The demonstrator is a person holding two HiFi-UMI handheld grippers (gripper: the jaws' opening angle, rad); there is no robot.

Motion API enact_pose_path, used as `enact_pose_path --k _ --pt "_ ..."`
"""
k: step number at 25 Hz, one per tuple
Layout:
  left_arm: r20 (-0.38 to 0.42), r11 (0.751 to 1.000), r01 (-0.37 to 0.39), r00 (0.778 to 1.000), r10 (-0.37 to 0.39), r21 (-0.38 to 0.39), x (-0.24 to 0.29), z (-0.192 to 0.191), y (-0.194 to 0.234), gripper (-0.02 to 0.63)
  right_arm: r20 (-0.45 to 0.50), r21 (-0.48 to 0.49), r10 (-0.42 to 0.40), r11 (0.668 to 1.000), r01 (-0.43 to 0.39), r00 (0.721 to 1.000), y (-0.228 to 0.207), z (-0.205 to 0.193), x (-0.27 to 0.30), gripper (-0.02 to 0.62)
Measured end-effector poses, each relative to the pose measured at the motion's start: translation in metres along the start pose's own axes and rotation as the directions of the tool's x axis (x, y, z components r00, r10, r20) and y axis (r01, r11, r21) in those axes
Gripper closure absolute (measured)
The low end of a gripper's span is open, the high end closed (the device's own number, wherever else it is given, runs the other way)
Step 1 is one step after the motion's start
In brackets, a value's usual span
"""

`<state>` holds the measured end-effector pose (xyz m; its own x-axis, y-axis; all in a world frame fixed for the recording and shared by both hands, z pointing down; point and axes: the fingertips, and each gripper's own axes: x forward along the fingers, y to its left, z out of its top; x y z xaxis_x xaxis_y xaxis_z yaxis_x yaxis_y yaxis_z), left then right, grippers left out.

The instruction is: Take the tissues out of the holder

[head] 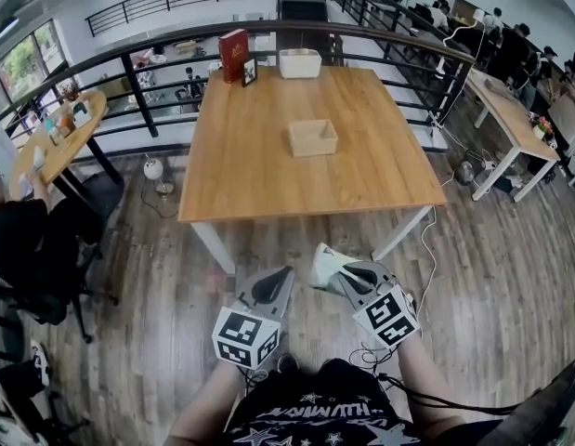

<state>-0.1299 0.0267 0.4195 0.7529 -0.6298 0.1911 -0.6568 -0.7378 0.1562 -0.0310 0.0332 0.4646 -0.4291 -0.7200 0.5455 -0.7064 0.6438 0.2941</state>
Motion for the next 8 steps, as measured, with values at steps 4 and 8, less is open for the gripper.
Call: enact_pose_path --k 4,8 --pt "-0.002 1.0 -0.004 1.0 0.004 0.007 0.005 0.001 -0.009 0.592 0.003 0.012 0.011 1.0 -0.011 1.0 0.0 -0.005 -0.005 0.552" --pt "-0.003 1.0 -0.014 1.0 0.014 0.004 0.01 0.0 -0.022 0.592 0.001 0.006 0.028 1.0 -0.028 1.0 -0.001 -0.014 -0.014 0.554"
